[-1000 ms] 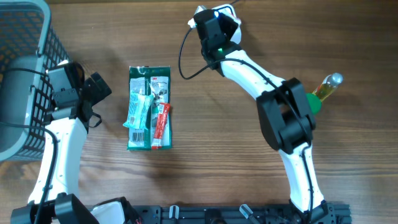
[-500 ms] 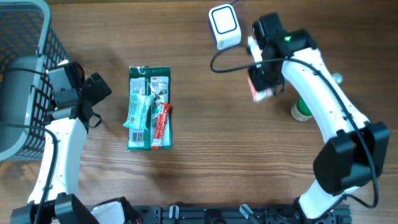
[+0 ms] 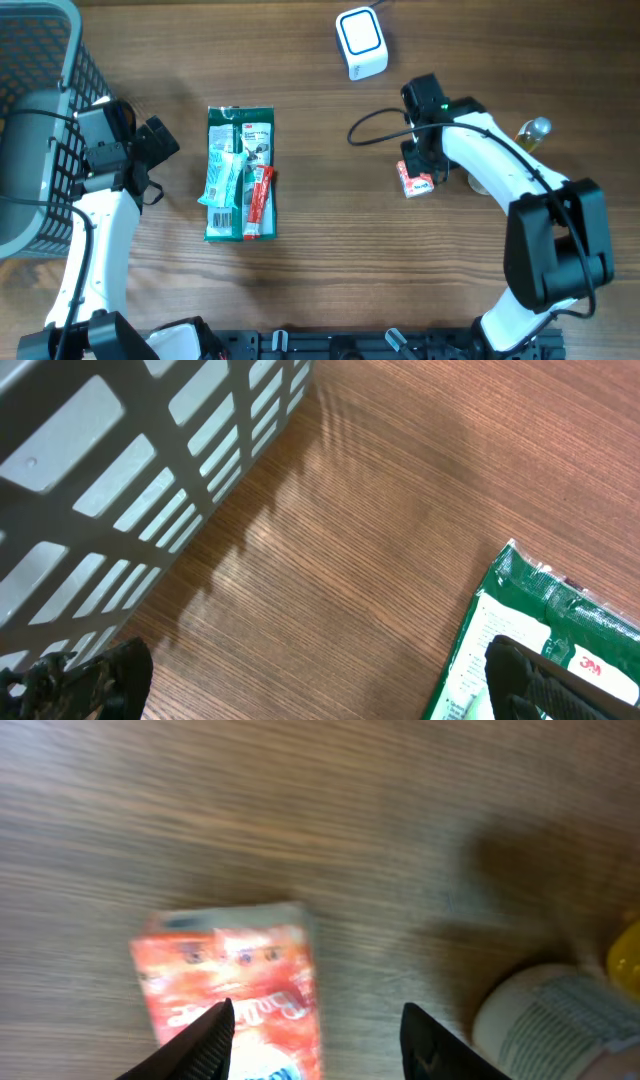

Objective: Scan the item barcode
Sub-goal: 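Lower the carton onto the table right of centre and release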

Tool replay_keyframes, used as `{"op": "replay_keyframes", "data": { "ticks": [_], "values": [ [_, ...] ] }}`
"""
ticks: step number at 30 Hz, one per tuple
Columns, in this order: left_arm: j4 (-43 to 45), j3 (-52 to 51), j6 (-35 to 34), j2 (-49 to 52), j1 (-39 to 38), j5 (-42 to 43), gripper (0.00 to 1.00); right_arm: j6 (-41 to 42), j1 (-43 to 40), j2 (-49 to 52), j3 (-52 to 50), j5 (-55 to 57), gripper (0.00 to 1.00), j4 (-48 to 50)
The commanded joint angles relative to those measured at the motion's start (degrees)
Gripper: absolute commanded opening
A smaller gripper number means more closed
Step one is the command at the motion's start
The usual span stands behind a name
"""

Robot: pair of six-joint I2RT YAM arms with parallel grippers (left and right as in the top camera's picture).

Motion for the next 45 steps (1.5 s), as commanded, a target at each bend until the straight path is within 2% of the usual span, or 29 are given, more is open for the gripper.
{"op": "replay_keyframes", "data": {
  "ticks": [1, 3, 7, 11, 19, 24, 27, 31, 36, 38, 41, 43, 45],
  "values": [
    [0.11, 0.59, 0.7, -0.66, 0.15, 0.26, 1.0, 1.57, 0.22, -4.87, 3.34, -16.68, 0.54, -0.46],
    [0.11, 0.59, 0.72, -0.66, 0.15, 0.26, 1.0, 2.75, 1.16, -4.57, 2.97, -25.42, 0.5, -0.55],
    [0.11, 0.59, 0.7, -0.66, 0.15, 0.26, 1.0, 6.64, 6.56, -4.55, -1.01, -25.0, 0.45, 3.08],
    [0.11, 0.59, 0.72, -0.66, 0.15, 0.26, 1.0, 11.98, 10.8, -4.44, -4.79, -16.65, 0.44, 7.85],
    [0.11, 0.59, 0.7, -0.66, 0.15, 0.26, 1.0, 12.55, 11.26, -3.74, -10.27, -7.45, 0.44, 13.49],
    [0.11, 0.59, 0.7, -0.66, 0.15, 0.26, 1.0, 15.08, 11.17, -3.69, -12.22, 2.08, 0.45, 13.14],
    [0.11, 0.59, 0.72, -0.66, 0.15, 0.26, 1.0, 14.91, 10.78, -3.69, -13.31, 3.98, 0.45, 13.03],
    [0.11, 0.59, 0.7, -0.66, 0.15, 0.26, 1.0, 18.51, 7.1, -3.69, -13.46, 11.91, 0.45, 6.93],
    [0.11, 0.59, 0.7, -0.66, 0.15, 0.26, 1.0, 16.17, 2.45, -3.76, -12.11, 9.49, 0.48, 9.33],
    [0.11, 0.59, 0.7, -0.66, 0.15, 0.26, 1.0, 13.49, 3.04, -4.85, -7.61, -1.64, 0.48, 8.59],
    [0.11, 0.59, 0.7, -0.66, 0.15, 0.26, 1.0, 13.38, 4.55, -6.6, -4.42, -12.26, 0.47, 10.16],
    [0.11, 0.59, 0.7, -0.66, 0.15, 0.26, 1.0, 13.44, 5.33, -6.21, -4.59, -13.4, 0.34, 12.59],
    [0.11, 0.59, 0.7, -0.66, 0.15, 0.26, 1.0, 13.46, 5.31, -5.44, -5.6, -9.62, 0.27, 13.99]
  ]
}}
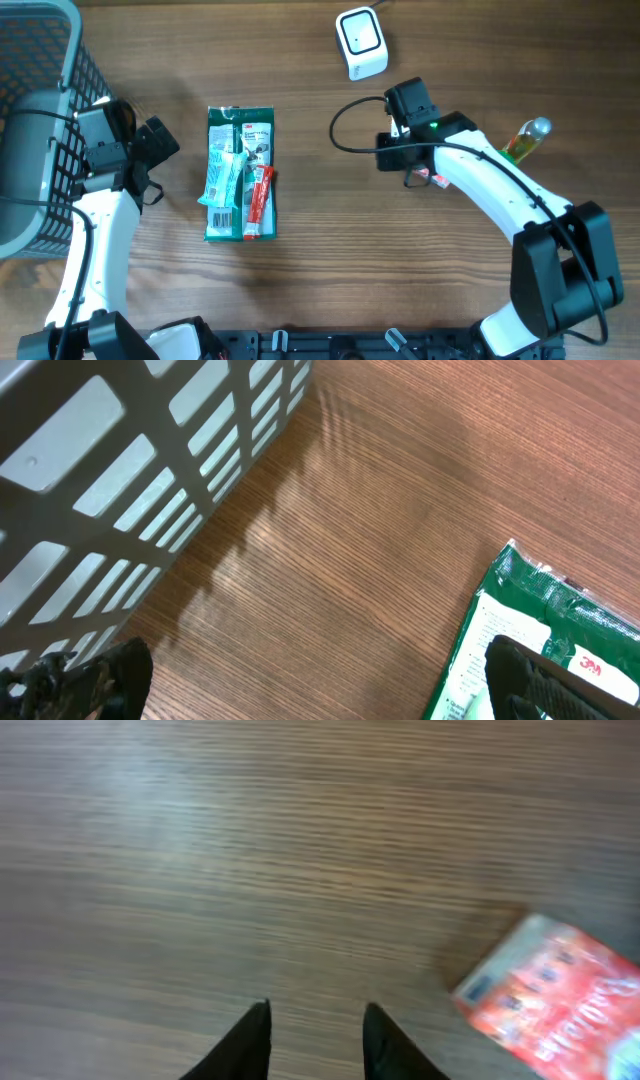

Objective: Scan the item barcode
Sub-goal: 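Lower the carton onto the table right of centre and release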

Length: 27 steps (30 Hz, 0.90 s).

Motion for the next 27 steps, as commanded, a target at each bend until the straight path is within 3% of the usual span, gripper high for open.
{"op": "replay_keyframes", "data": {
  "ticks": [1, 4, 9, 12, 18, 23, 25, 27],
  "values": [
    [0.13, 0.59, 0.7, -0.66, 0.15, 0.26, 1.0, -0.28, 0.04, 0.83, -0.74, 4.22, 0.28, 2.14],
    [0.13, 0.59, 0.7, -0.66, 0.15, 0.26, 1.0, -0.13, -0.33, 3.8, -0.98, 14.95, 0.28, 4.81],
    [0.13, 0.59, 0.72, -0.66, 0.15, 0.26, 1.0, 1.81, -6.45, 6.14, -0.98, 17.94, 0.29, 4.44],
    [0.13, 0.59, 0.72, -0.66, 0.15, 0.26, 1.0, 1.97, -8.61, 6.14, -0.98, 9.2, 0.37, -0.85],
    [0.13, 0.59, 0.72, -0.66, 0.15, 0.26, 1.0, -0.76, -8.59, 5.4, 0.74, -1.64, 0.39, -14.4],
    [0.13, 0.59, 0.72, -0.66, 0.15, 0.26, 1.0, -0.74, -8.52, -1.25, 5.75, -6.58, 0.44, -15.17],
    [0.13, 0.59, 0.7, -0.66, 0.15, 0.26, 1.0, -0.66, -8.52, -1.9, 5.73, -11.58, 0.41, -13.86],
    [0.13, 0.59, 0.7, -0.66, 0.15, 0.26, 1.0, -0.26, -7.8, -1.77, 4.61, -16.02, 0.29, -13.35]
  ]
}}
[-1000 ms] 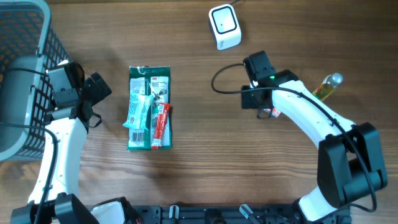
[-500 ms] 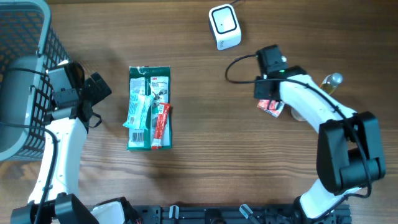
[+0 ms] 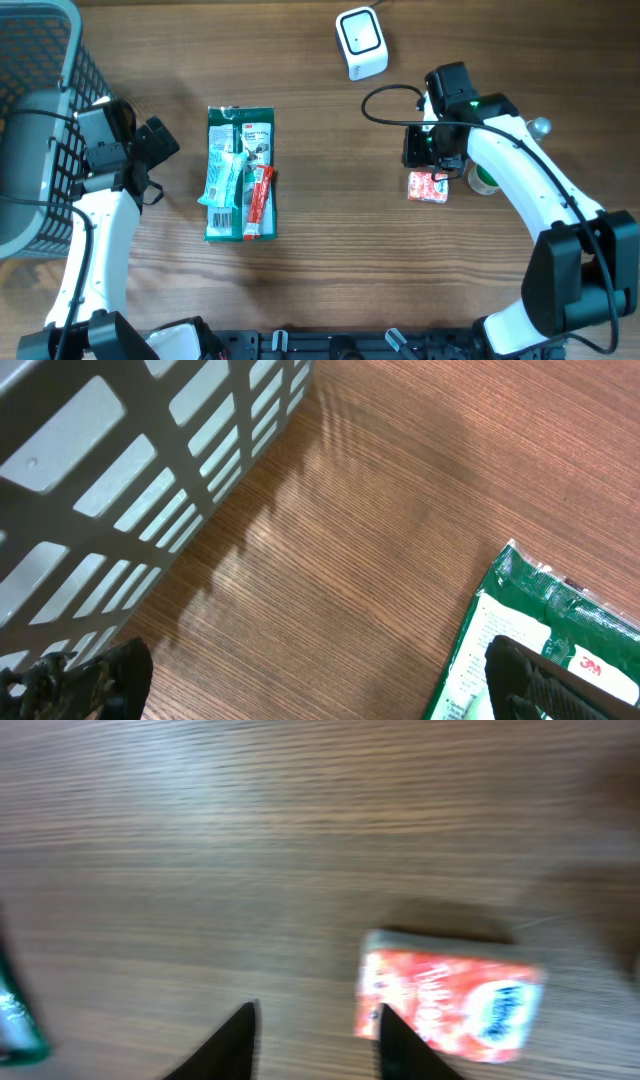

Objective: Scan the item barcode

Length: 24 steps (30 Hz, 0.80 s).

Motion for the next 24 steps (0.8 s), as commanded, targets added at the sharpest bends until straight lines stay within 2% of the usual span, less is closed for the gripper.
{"op": "replay_keyframes", "data": {
  "ticks": [1, 2, 4, 7, 12, 14, 17, 19, 20, 22, 24],
  "values": [
    [0.11, 0.59, 0.7, -0.66, 0.15, 0.26, 1.0, 0.0, 1.53, -0.33, -0.79, -7.15, 0.23, 0.81],
    [0.11, 0.59, 0.7, -0.66, 0.15, 0.26, 1.0, 0.2, 2.03, -0.33, -1.25, -7.17, 0.14, 1.2],
    [0.11, 0.59, 0.72, -0.66, 0.15, 0.26, 1.0, 3.19, 3.17, -0.31, -3.63, -7.19, 0.07, 3.93],
    [0.11, 0.59, 0.72, -0.66, 0.15, 0.26, 1.0, 3.26, 3.85, -0.22, -9.14, -6.69, 0.06, 9.9],
    [0.11, 0.59, 0.72, -0.66, 0.15, 0.26, 1.0, 12.33, 3.82, 0.15, -14.8, 15.28, 0.04, 13.92],
    [0.11, 0.59, 0.7, -0.66, 0.15, 0.26, 1.0, 12.66, 3.82, 0.2, -15.3, 20.81, 0.05, 14.6],
    [0.11, 0.59, 0.7, -0.66, 0.15, 0.26, 1.0, 18.45, 3.76, 0.17, -14.32, 30.01, 0.04, 15.69],
    [0.11, 0.59, 0.72, -0.66, 0.15, 0.26, 1.0, 17.88, 3.85, -0.13, -9.22, 25.66, 0.06, 14.4],
    [0.11, 0.59, 0.7, -0.66, 0.15, 0.26, 1.0, 17.57, 3.89, -0.31, -4.83, 18.1, 0.13, 12.33],
    [0.11, 0.59, 0.7, -0.66, 0.15, 0.26, 1.0, 14.71, 4.85, -0.31, 1.6, -5.64, 0.31, 12.46],
    [0.11, 0.59, 0.72, -0.66, 0.15, 0.26, 1.0, 14.99, 7.39, -0.28, 1.73, -16.55, 0.32, 16.98]
  ]
}}
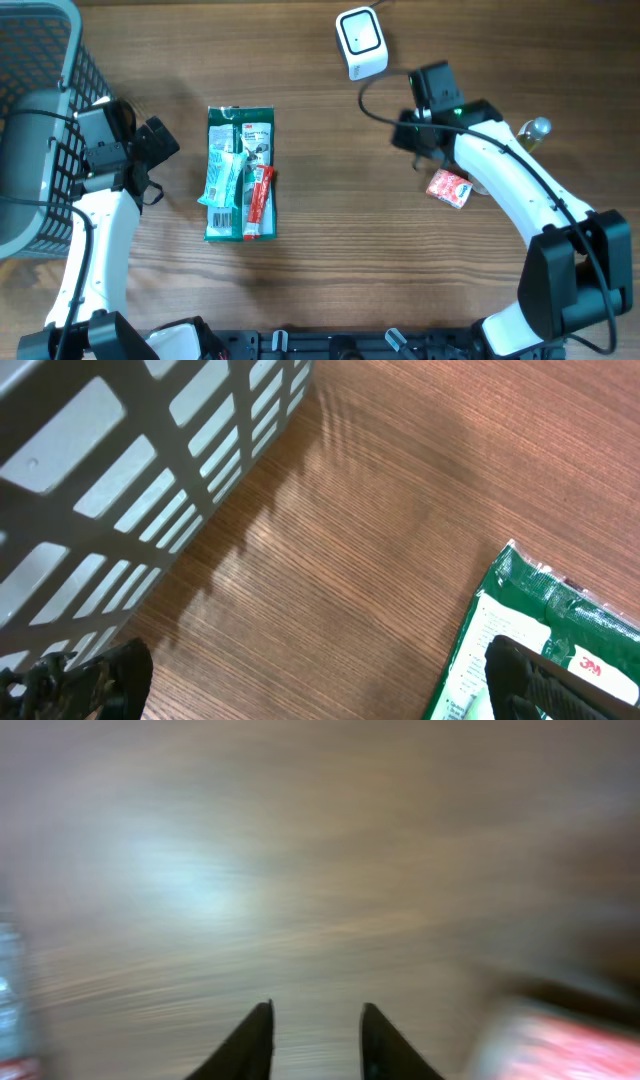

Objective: Scan the item barcode

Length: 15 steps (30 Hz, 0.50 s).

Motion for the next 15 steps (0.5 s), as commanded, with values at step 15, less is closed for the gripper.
{"op": "replay_keyframes", "data": {
  "ticks": [15],
  "values": [
    [0.09, 0.59, 0.72, -0.66, 0.15, 0.26, 1.0, 18.21, 38.21, 16.98, 1.29, -9.84, 0.3, 18.29]
  ]
}}
